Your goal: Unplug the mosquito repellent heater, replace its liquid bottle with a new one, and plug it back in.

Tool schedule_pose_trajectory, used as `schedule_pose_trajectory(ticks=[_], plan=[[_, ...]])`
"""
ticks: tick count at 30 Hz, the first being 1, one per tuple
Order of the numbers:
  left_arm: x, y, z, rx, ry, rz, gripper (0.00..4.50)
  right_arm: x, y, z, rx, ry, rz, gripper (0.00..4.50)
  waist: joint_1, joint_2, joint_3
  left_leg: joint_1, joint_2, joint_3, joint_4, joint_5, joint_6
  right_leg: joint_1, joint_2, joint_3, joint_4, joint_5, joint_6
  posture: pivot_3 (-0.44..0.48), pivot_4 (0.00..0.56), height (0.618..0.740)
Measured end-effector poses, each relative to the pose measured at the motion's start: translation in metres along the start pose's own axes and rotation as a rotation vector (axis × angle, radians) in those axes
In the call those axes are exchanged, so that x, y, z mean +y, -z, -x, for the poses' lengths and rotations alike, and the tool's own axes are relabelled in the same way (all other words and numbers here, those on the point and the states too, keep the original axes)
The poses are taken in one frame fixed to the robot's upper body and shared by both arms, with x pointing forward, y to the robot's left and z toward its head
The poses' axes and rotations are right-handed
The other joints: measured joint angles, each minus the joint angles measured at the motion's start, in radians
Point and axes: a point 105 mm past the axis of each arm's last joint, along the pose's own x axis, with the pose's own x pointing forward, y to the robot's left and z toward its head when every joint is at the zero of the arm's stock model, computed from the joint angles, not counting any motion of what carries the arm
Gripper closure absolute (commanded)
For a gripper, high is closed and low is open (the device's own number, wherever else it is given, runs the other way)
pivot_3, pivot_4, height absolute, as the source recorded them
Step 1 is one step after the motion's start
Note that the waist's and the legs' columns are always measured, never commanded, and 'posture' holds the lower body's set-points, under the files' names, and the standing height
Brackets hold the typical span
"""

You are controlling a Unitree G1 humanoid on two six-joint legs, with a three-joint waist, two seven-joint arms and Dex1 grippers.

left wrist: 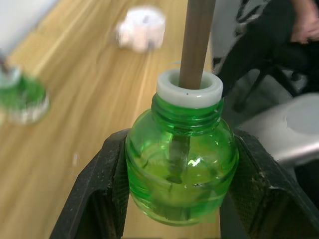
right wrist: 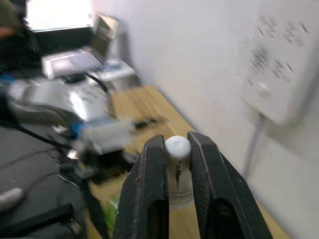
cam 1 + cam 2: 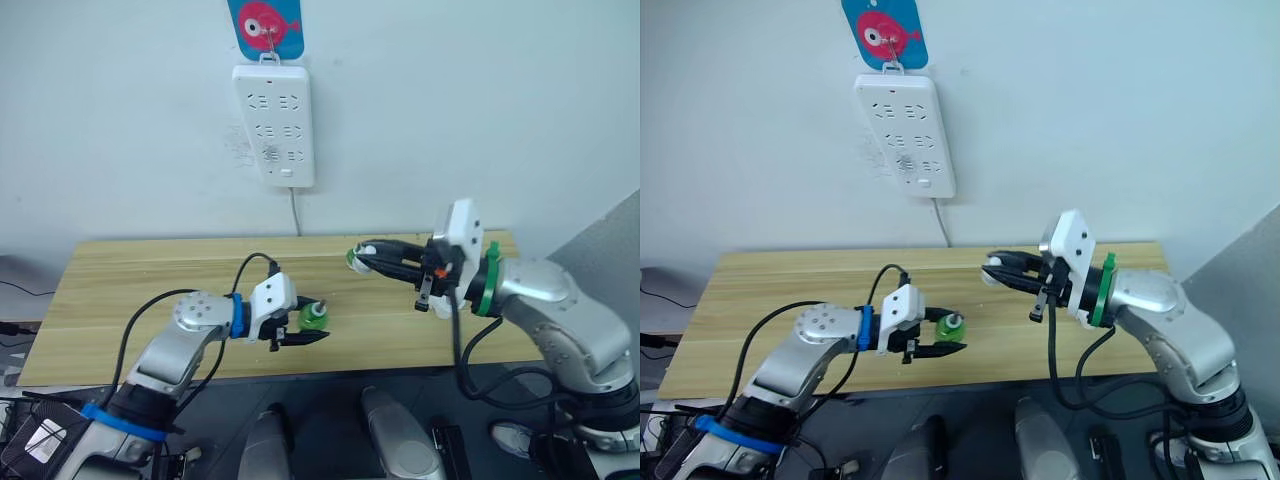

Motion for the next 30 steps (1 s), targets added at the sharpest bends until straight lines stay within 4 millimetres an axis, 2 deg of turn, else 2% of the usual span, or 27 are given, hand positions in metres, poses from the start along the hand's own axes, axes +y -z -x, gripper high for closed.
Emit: schedule_pose_trajectory(ticks=[3,5,7,15,19,21,23,24,27,30], plan=[[-0.004,0.008,0.013,0.014,-0.071,0.024,2.18,-0.013,0.029,-0.012,0.015,0.124,0.026,4.23,-0.003,-0.002,-0.001,0.0,0.001,0.001,-0.002,0.0,0.0,-0.001,0.0,0.001,-0.002,0.0,0.0,-0.216,0.268,0.74],[-0.019,0.023,0.021,0.046,-0.087,0.078,2.18,-0.027,0.079,-0.02,0.084,0.268,-0.033,4.23,0.0,-0.001,0.0,0.003,0.001,0.003,-0.006,0.0,0.0,0.001,-0.001,0.001,-0.004,0.0,-0.002,-0.205,0.273,0.74],[-0.028,0.032,0.026,0.076,-0.092,0.111,2.18,-0.03,0.104,-0.025,0.12,0.315,-0.044,4.23,0.006,0.001,0.001,0.003,0.001,0.003,-0.007,0.0,0.0,0.0,-0.001,0.0,-0.004,0.0,-0.002,-0.171,0.29,0.74],[-0.032,0.021,0.041,0.071,-0.145,0.107,2.18,-0.049,0.152,-0.044,0.153,0.386,-0.024,4.23,0.042,0.003,0.005,0.003,0.001,0.004,-0.008,0.0,0.0,0.001,-0.001,0.001,-0.008,0.001,-0.003,-0.113,0.318,0.74],[-0.038,0.02,0.044,0.081,-0.14,0.121,2.18,-0.063,0.173,-0.033,0.202,0.448,-0.013,4.23,0.065,0.005,0.012,0.004,0.001,0.004,-0.01,0.0,0.0,0.001,-0.001,0.001,-0.008,0.0,-0.003,-0.099,0.322,0.74],[-0.038,0.019,0.044,0.077,-0.138,0.12,2.18,-0.067,0.174,-0.031,0.197,0.459,-0.004,4.23,0.072,0.005,0.015,0.004,0.001,0.004,-0.01,0.0,0.0,0.001,-0.001,0.001,-0.008,0.0,-0.003,-0.101,0.325,0.74],[-0.038,0.017,0.044,0.075,-0.135,0.117,2.18,-0.07,0.174,-0.029,0.185,0.471,-0.01,3.51,0.079,0.006,0.017,0.004,0.001,0.004,-0.01,0.0,0.0,0.001,-0.001,0.001,-0.008,0.0,-0.003,-0.109,0.325,0.74],[-0.038,0.017,0.044,0.074,-0.135,0.116,2.18,-0.07,0.175,-0.028,0.181,0.474,-0.021,3.34,0.082,0.006,0.018,0.004,0.001,0.004,-0.01,0.0,0.0,0.001,-0.001,0.001,-0.008,0.0,-0.003,-0.115,0.323,0.74],[-0.034,0.014,0.043,0.068,-0.136,0.1,2.18,-0.068,0.177,-0.025,0.163,0.469,-0.055,2.23,0.084,0.006,0.021,0.004,0.001,0.004,-0.01,0.0,0.0,0.001,-0.001,0.001,-0.008,0.0,-0.003,-0.134,0.319,0.74],[-0.027,0.008,0.042,0.05,-0.141,0.081,2.18,-0.066,0.164,-0.022,0.111,0.45,-0.04,1.21,0.085,0.006,0.021,0.004,0.001,0.004,-0.01,0.0,0.0,0.001,-0.001,0.001,-0.008,0.0,-0.003,-0.151,0.306,0.74]])
